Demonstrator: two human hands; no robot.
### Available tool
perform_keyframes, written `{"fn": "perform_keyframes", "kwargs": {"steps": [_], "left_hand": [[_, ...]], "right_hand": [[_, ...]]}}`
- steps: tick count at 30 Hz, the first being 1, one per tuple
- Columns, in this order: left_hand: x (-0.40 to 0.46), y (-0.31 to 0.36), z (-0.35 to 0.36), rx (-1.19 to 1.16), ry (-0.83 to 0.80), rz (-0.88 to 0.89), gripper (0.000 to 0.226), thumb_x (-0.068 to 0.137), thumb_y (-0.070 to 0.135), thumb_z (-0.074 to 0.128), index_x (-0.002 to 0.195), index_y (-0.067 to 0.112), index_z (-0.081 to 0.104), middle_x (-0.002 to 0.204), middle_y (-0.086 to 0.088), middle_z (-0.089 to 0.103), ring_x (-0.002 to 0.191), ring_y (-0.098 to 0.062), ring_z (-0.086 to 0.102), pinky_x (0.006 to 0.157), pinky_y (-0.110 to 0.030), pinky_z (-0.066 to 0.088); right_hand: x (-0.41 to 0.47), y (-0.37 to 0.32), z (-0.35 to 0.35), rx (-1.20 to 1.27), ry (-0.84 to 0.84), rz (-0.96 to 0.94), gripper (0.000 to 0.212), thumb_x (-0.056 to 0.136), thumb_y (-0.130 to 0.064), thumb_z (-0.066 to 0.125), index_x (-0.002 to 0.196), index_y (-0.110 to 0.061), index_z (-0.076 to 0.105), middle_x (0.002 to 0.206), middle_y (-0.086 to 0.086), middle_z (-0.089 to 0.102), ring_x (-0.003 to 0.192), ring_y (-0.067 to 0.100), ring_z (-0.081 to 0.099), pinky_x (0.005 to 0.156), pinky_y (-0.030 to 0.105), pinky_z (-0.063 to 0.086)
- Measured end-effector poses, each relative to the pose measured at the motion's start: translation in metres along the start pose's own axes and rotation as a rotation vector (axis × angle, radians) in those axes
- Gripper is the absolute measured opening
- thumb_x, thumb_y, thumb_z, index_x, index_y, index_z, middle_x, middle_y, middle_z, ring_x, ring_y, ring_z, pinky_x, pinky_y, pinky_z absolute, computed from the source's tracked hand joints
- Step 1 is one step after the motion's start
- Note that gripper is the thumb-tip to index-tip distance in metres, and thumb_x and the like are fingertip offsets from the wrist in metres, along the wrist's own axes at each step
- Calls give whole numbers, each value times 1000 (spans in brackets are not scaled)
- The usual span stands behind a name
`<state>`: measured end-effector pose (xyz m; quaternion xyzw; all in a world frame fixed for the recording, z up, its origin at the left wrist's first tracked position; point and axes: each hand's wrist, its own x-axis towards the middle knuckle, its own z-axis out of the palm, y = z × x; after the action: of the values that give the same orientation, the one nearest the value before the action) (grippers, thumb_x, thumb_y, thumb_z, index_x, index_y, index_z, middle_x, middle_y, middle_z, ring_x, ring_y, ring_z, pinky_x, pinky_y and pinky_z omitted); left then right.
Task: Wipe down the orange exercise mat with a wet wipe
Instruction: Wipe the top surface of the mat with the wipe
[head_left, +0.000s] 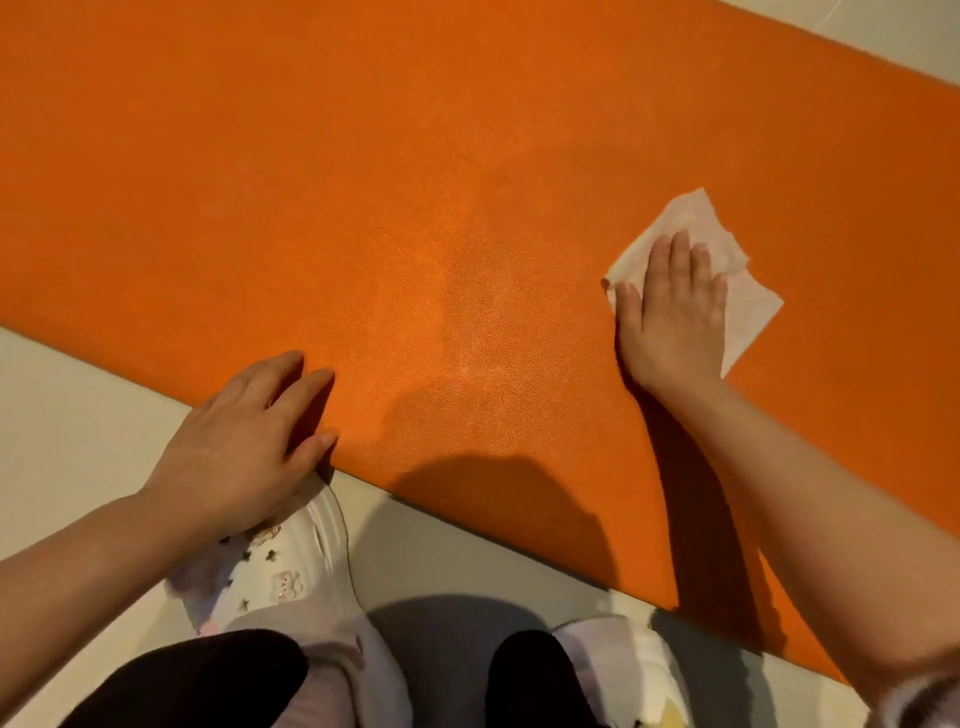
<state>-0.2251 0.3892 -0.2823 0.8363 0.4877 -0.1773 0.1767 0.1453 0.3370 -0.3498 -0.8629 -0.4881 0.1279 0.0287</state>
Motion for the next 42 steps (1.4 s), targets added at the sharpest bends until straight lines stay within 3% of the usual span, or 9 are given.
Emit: {"fn": "perform_keyframes", "kwargs": {"steps": [6,10,15,21,24,30,33,35,42], "left_hand": [[0,-7,3,-116,-13,7,67,97,60,38,155,31,23,161,2,22,146,-21,22,115,-37,27],[-3,-13,7,-91,-3,22,62,97,46,46,153,22,33,158,-4,33,141,-27,34,111,-33,28],[-10,-23,21,69,5,129,67,86,49,40,142,12,49,148,-16,47,131,-36,46,111,-36,31],[-15,-25,25,53,63,134,66,88,49,38,141,13,51,149,-14,45,133,-34,46,114,-32,22],[-16,-25,26,61,61,133,65,88,49,37,141,14,51,149,-13,45,133,-33,46,114,-32,24],[-15,-24,26,31,49,124,69,89,52,35,149,18,39,152,-10,42,136,-30,42,113,-34,28],[-18,-22,23,18,48,93,68,91,52,35,149,17,40,151,-10,44,136,-29,43,109,-36,31],[-20,-22,24,-12,66,76,65,92,50,36,146,15,45,149,-10,46,136,-26,39,112,-31,28],[-30,-27,31,-45,74,43,58,93,49,36,139,17,52,146,-6,50,130,-26,49,97,-46,47]], "right_hand": [[-97,-128,39,-2,-138,-742,64,96,-43,25,151,-13,34,160,6,28,148,26,23,119,45,7],[-69,-129,42,-8,-186,-942,60,97,-46,31,149,-18,40,157,2,35,146,23,30,118,44,11],[31,-71,11,-82,-133,-535,74,92,-62,5,157,-27,8,164,-3,3,152,20,2,119,39,-6],[98,-34,-19,12,-87,22,66,103,-50,19,158,-17,2,165,5,-5,151,25,-7,121,49,-5],[74,-76,-3,16,-59,-14,64,105,-45,19,157,-13,1,165,7,-6,151,28,-8,120,49,-7],[-42,-171,43,-31,-170,-748,72,94,-50,5,157,-16,15,164,5,9,152,26,2,118,44,-12],[-51,-172,43,-7,-242,-879,70,94,-53,12,156,-20,21,163,2,16,151,23,9,120,42,-7],[-25,-150,37,-4,-200,-785,75,91,-60,8,156,-24,17,163,0,12,151,22,7,120,42,-5],[62,-48,-6,9,-20,-35,69,100,-57,19,158,-21,9,165,3,2,152,23,-2,121,50,-3]]}}
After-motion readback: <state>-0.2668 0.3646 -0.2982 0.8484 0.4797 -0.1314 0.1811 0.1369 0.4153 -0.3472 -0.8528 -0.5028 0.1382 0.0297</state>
